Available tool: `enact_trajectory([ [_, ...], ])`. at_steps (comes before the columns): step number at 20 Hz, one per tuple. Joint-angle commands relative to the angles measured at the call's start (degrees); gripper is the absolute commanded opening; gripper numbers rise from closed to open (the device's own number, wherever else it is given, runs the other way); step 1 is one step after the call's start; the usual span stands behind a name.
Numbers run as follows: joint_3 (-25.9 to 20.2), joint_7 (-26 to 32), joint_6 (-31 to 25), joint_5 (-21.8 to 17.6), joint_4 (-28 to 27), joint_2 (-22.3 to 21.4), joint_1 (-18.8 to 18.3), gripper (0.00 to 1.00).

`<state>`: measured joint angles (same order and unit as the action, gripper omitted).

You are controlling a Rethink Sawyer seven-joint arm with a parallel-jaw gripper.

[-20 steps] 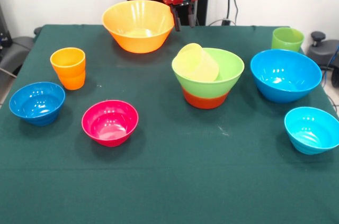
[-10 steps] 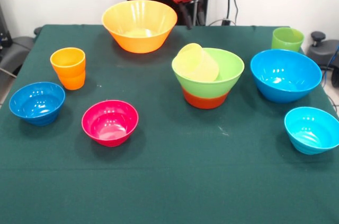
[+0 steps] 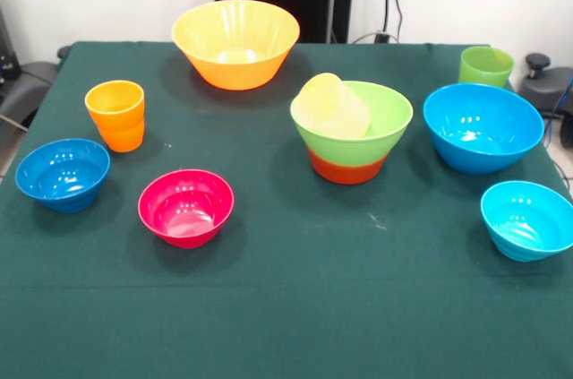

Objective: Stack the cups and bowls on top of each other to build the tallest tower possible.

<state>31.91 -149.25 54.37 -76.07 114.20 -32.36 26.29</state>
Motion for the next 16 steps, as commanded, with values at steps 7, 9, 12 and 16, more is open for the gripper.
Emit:
enact_trajectory([
  [7, 23.82, -44.66, 11.37, -38.26, -19.04, 7.42, 19.65, 1.0],
  [9, 27.09, -42.31, 13.43, -43.79, -20.71, 9.44, 19.75, 1.0],
  [12, 29.37, -36.79, 10.9, -47.67, -21.5, 9.9, 18.34, 1.0],
  [16, 29.59, -32.56, 6.2, -48.45, -21.85, 10.23, 14.97, 1.0],
])
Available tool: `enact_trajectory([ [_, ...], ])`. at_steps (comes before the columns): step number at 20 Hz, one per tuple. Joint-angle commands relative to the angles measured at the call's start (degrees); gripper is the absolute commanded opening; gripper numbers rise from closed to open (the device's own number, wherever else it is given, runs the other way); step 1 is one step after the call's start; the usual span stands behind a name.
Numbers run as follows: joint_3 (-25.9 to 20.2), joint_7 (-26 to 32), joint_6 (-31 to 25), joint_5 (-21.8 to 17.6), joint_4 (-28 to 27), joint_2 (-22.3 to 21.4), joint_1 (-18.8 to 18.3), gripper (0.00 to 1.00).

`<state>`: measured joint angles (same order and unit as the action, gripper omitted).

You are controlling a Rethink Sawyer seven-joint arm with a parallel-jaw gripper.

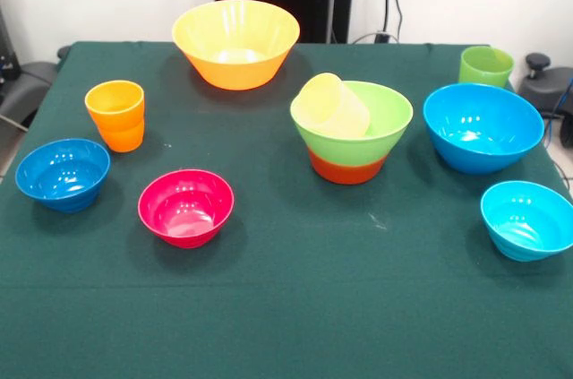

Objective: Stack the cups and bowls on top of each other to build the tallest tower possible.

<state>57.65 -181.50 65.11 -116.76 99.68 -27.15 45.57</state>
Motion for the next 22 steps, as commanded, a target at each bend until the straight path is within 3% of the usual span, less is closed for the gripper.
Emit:
enact_trajectory([
  [1, 3.63, -0.36, -5.09, -7.71, -7.52, 5.3, -5.01, 1.0],
  [3, 3.5, -0.88, -5.11, -7.84, -8.18, 5.94, -5.47, 1.0],
  [7, 3.39, -6.77, 0.11, -5.97, -10.1, 6.43, -5.42, 1.0],
  [14, 5.55, -9.12, 5.16, -5.36, -13.06, 6.33, -6.57, 1.0],
  [19, 6.59, -4.85, 5.34, -7.65, -15.4, 7.07, -9.78, 1.0],
  [22, 4.41, 2.55, 1.07, -8.81, -16.25, 6.86, -13.5, 1.0],
])
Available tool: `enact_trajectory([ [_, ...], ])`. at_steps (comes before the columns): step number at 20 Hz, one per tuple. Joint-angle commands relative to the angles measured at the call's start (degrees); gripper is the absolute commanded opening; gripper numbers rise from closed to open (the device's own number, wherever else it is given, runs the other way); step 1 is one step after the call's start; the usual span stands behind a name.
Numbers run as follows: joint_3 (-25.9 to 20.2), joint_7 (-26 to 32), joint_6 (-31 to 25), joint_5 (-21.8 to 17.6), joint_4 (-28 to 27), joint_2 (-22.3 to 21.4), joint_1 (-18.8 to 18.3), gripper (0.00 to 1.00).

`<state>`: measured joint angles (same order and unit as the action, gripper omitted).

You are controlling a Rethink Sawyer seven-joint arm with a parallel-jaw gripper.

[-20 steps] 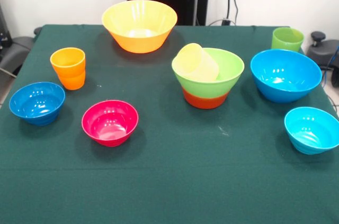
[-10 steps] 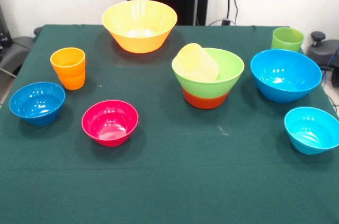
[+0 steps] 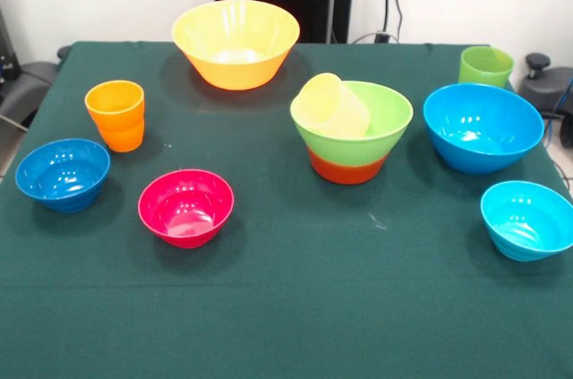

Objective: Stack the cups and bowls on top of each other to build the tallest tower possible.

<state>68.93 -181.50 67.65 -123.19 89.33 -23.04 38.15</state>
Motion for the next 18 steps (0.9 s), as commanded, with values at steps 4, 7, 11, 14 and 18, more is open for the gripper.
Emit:
enact_trajectory([
  [4, -11.72, 9.66, -4.94, -2.09, -6.87, 1.95, -11.52, 1.0],
  [7, -14.61, 13.78, -6.86, -1.47, -7.35, 1.76, -14.35, 1.0],
  [11, -17.39, 17.65, -8.7, -0.89, -7.39, 1.14, -16.42, 1.0],
  [14, -19.53, 18.9, -7.96, -0.72, -7.33, 0.37, -17.48, 1.0],
  [18, -22.66, 14.55, -5.41, 0.67, -7.28, 0.92, -18.02, 1.0],
])
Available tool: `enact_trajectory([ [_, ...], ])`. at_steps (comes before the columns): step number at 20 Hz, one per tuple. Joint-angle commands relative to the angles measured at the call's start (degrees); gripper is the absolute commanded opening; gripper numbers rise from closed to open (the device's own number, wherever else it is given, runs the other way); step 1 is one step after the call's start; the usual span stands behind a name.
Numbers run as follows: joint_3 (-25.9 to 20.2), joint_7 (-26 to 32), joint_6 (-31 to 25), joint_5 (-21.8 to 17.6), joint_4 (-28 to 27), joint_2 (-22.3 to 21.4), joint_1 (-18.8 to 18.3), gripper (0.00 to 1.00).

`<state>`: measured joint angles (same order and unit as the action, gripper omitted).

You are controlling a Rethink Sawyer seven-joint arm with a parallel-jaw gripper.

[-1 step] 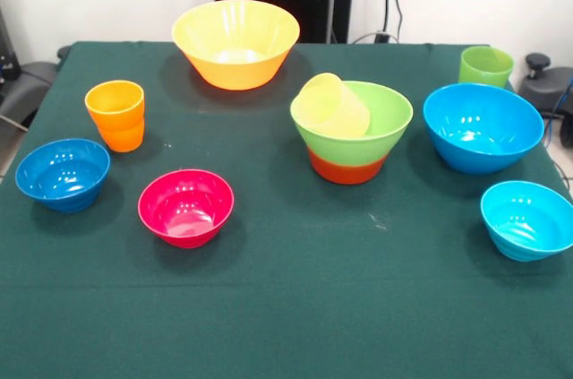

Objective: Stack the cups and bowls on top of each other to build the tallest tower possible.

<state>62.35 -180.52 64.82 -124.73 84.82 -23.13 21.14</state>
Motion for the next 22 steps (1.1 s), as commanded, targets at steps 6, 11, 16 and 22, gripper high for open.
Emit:
enact_trajectory([
  [6, -20.76, 11.8, -5.59, 5.3, -1.57, 2.11, -1.81, 1.0],
  [11, -23.63, 12.84, -9.1, 7.36, -0.72, 2.92, -2.16, 1.0],
  [16, -25.17, 15.08, -10.26, 7.65, -0.09, 2.99, -2.48, 1.0],
  [22, -24.78, 4.46, -6.97, 8.95, 1.25, 4.72, -0.44, 1.0],
])
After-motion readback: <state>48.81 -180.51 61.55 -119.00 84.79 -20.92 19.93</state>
